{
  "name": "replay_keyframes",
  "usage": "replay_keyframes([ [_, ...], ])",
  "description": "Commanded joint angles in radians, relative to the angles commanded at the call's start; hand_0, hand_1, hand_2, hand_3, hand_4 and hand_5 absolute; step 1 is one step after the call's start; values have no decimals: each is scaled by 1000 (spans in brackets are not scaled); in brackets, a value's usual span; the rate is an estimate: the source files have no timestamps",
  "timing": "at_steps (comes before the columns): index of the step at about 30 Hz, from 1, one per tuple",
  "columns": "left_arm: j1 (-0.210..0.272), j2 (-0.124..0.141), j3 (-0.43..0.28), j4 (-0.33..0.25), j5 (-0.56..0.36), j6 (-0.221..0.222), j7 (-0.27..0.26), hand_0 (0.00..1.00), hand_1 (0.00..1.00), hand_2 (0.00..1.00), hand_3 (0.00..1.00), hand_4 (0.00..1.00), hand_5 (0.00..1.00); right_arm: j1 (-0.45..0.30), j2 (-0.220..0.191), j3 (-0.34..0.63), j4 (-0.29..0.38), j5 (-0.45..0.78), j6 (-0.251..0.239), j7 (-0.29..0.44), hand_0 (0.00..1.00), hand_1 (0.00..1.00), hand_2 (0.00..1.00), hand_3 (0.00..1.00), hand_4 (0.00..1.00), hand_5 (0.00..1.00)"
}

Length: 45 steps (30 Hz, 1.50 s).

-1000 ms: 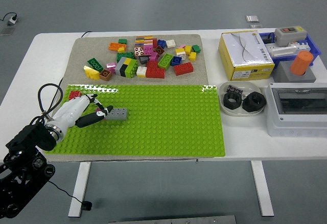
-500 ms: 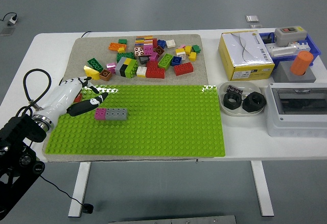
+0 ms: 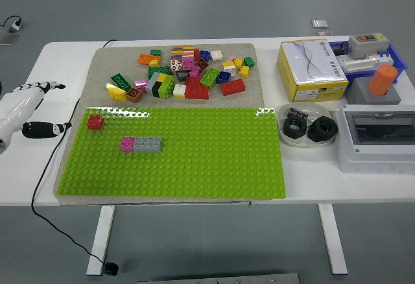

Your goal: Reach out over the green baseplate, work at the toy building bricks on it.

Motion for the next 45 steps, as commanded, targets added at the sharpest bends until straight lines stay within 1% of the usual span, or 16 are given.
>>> replay_keyframes([
  [3,-38,11,42,64,13,24,-7,952,929,934,875,783,2,2,8,3,0,-5,3,-5,589,650,775,786,510,998],
  [5,-60,9,63,101,17,29,-4,952,929,934,875,783,2,5,13,7,0,-16,6,-10,589,650,775,786,510,998],
  [7,-80,-1,81,141,14,29,0,956,943,957,866,779,2,10,20,22,0,-40,10,-18,591,652,772,780,516,998],
  [11,-97,-21,96,177,6,14,15,956,943,957,866,779,2,16,30,60,0,-92,14,-32,591,652,772,780,516,998],
  [12,-102,-29,100,186,1,1,26,962,966,998,832,802,2,18,32,74,0,-110,16,-37,590,654,768,771,518,998],
  [16,-113,-54,107,198,-20,-29,46,962,966,998,832,802,2,20,36,106,0,-150,20,-46,590,654,768,771,518,998],
  [18,-118,-65,112,196,-30,-40,54,967,980,998,808,830,2,20,37,114,0,-160,20,-48,597,654,761,768,522,998],
  [22,-141,-93,128,188,-53,-62,67,967,980,998,808,830,2,20,34,124,0,-166,18,-47,597,654,761,768,522,998],
  [24,-155,-112,136,189,-58,-73,74,967,977,998,791,826,29,18,34,130,0,-170,17,-46,599,654,736,757,519,998],
  [29,-184,-168,134,204,-57,-95,92,967,977,998,791,826,29,9,30,147,0,-168,11,-43,599,654,736,757,519,998],
  [31,-195,-191,125,215,-51,-97,92,967,974,998,787,808,2,8,27,146,0,-158,8,-40,599,654,742,765,518,998],
  [33,-205,-208,120,225,-43,-99,92,967,974,998,787,808,2,7,24,140,0,-144,6,-37,599,654,742,765,518,998],
  [35,-217,-217,120,236,-40,-100,91,967,974,998,787,808,2,8,19,130,0,-128,4,-33,599,654,742,765,518,998],
  [39,-232,-217,127,251,-41,-102,90,966,969,998,784,813,2,13,13,120,0,-115,1,-29,598,655,755,777,519,998],
  [42,-238,-201,145,263,-53,-103,87,968,977,997,782,815,2,15,9,110,0,-106,-2,-25,601,657,764,788,507,998],
  [45,-241,-179,170,278,-75,-105,80,968,977,997,782,815,2,15,3,71,0,-67,-6,-19,601,657,764,788,507,998],
])
